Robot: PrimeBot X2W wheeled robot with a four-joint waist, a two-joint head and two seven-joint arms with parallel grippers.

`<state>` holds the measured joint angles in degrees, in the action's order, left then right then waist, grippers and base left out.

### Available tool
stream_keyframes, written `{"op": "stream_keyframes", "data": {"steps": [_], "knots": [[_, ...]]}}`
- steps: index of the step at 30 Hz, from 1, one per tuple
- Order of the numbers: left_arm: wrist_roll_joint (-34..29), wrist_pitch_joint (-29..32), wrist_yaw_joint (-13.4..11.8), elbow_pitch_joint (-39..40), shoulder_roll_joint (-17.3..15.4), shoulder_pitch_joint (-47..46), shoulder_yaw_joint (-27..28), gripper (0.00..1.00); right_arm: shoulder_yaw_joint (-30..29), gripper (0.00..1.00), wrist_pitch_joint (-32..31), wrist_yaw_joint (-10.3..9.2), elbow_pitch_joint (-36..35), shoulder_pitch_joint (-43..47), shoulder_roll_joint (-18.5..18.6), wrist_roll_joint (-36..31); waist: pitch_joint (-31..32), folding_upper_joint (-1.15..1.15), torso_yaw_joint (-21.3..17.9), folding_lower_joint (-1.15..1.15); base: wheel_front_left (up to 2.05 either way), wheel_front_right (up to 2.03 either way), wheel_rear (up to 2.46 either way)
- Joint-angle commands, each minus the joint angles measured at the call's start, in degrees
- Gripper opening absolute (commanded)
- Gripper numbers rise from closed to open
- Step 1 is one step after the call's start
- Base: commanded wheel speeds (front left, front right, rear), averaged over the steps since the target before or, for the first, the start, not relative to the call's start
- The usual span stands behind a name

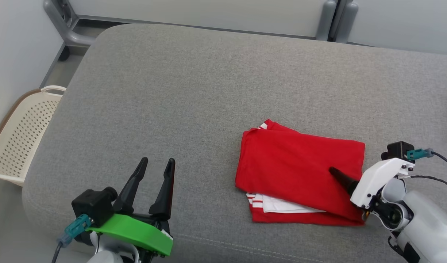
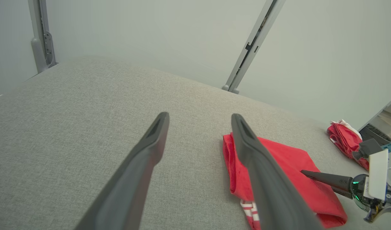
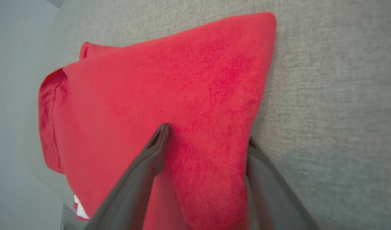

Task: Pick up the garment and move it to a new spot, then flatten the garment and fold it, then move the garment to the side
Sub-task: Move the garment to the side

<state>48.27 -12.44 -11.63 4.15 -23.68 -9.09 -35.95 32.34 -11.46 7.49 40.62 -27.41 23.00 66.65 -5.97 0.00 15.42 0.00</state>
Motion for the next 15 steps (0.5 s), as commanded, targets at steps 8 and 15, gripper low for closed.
{"op": "stream_keyframes", "data": {"steps": [8, 15], "knots": [[0.15, -0.37, 0.21, -0.44, 0.21, -0.71, -0.25, 1.0, 1.33, 0.15, 0.89, -0.01, 0.99, -2.2, -2.68, -2.33, 0.21, 0.0, 1.31, 0.0, 0.0, 0.0, 0.0], [0.48, -0.39, -0.21, -0.5, -0.16, 0.41, -0.23, 1.0, 1.41, 0.0, 2.01, -0.01, 0.43, -2.97, -1.34, -3.08, 1.37, 0.0, 0.46, 0.0, 0.0, 0.0, 0.0]]}}
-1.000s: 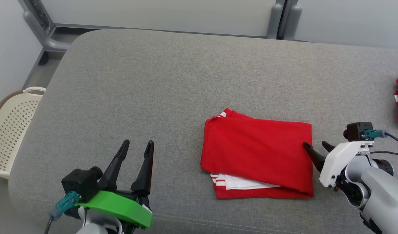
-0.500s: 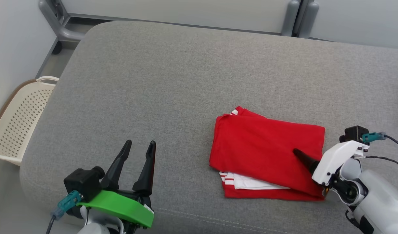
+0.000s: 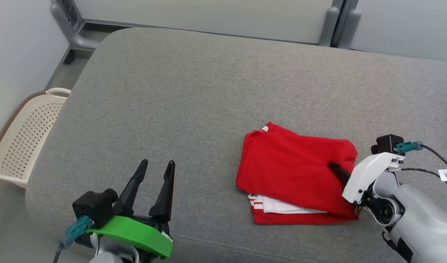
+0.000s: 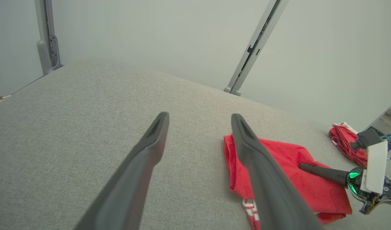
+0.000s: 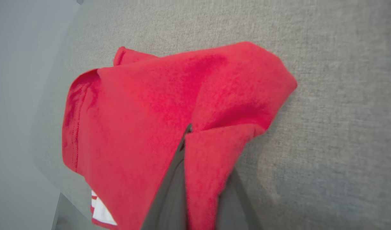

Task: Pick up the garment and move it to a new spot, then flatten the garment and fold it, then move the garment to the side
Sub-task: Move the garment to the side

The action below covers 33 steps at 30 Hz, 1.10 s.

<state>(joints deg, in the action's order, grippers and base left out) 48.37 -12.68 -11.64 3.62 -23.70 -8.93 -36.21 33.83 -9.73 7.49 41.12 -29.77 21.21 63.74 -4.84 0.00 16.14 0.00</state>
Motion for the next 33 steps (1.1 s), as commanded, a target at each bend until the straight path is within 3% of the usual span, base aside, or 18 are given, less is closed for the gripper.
{"op": "stream_keyframes", "data": {"steps": [1, 17, 33], "knots": [[0.42, -0.14, -0.2, 0.07, -0.2, 0.37, -0.01, 1.0, -0.23, 0.0, 0.36, -0.01, -0.21, -0.78, 0.81, -0.15, 0.42, 0.0, -0.51, 0.0, 0.0, 0.0, 0.0], [0.59, 0.46, -0.59, 0.95, -0.6, 1.29, -0.47, 1.0, -2.23, 0.0, -6.36, -0.01, -1.19, -8.13, 9.53, -4.69, 2.25, 0.0, -6.14, 0.0, 0.0, 0.0, 0.0], [-0.56, 0.72, -0.59, 2.65, -1.05, -1.61, -0.41, 1.0, -4.78, 0.0, -18.6, -0.01, -2.58, -22.09, 16.21, -13.36, -2.98, 0.0, -10.53, 0.0, 0.0, 0.0, 0.0]]}}
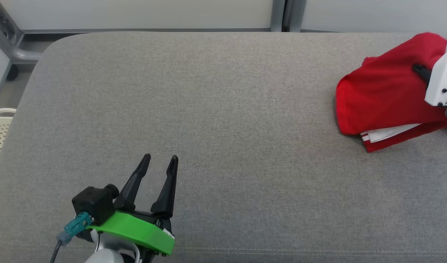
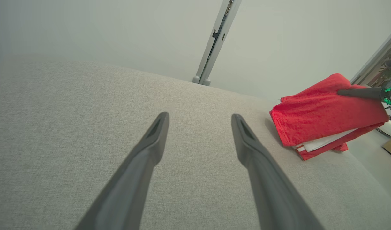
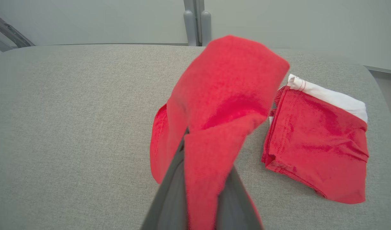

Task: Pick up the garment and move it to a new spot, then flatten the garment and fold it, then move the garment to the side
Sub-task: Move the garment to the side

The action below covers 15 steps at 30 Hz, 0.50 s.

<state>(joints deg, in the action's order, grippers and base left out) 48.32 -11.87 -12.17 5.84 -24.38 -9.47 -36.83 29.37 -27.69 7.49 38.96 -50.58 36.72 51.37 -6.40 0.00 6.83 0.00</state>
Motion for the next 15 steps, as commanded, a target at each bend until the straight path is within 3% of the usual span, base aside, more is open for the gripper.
{"op": "stream_keyframes", "data": {"steps": [1, 15], "knots": [[-0.69, -0.03, -0.05, 0.63, -0.43, -1.28, 0.19, 1.0, -0.41, 0.0, -1.34, -0.01, -0.68, -1.94, 1.08, -1.38, -1.75, 0.0, -1.5, 0.0, 0.0, 0.0, 0.0], [-2.12, 1.05, -0.48, 3.08, -1.12, -4.25, -0.02, 1.0, -3.23, 0.0, -6.25, -0.01, -3.36, -7.5, 4.4, -5.95, -5.85, 0.0, -4.38, 0.0, 0.0, 0.0, 0.0]]}}
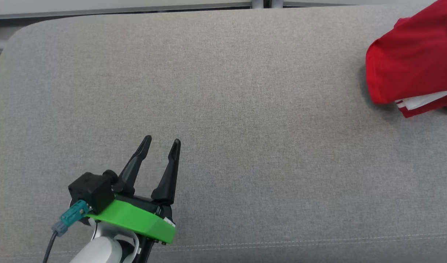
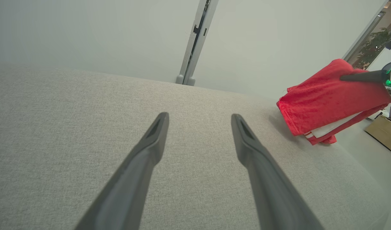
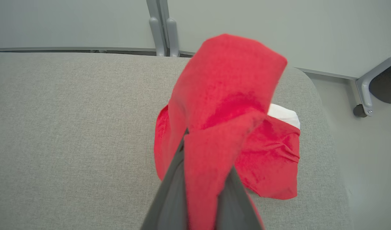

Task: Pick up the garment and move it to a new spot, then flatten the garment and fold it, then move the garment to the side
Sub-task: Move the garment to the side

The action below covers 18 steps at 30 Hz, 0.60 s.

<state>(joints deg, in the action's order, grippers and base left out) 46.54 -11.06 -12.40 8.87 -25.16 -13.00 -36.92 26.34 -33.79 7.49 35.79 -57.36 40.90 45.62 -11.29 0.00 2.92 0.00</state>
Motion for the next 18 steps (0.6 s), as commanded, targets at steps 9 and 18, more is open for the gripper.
{"op": "stream_keyframes", "data": {"steps": [9, 18], "knots": [[-1.45, 1.62, -0.46, 1.57, -1.63, -2.73, -0.09, 1.0, -2.27, 0.0, 1.69, -0.01, 2.05, -2.93, 1.43, -2.83, -4.68, 0.0, 0.04, 0.0, 0.0, 0.0, 0.0], [-2.47, 3.28, -1.34, 3.82, -3.44, -3.55, 0.03, 1.0, -4.42, 0.0, 6.07, -0.01, 7.93, -3.79, 4.5, -6.3, -8.09, 0.0, 0.34, 0.0, 0.0, 0.0, 0.0]]}}
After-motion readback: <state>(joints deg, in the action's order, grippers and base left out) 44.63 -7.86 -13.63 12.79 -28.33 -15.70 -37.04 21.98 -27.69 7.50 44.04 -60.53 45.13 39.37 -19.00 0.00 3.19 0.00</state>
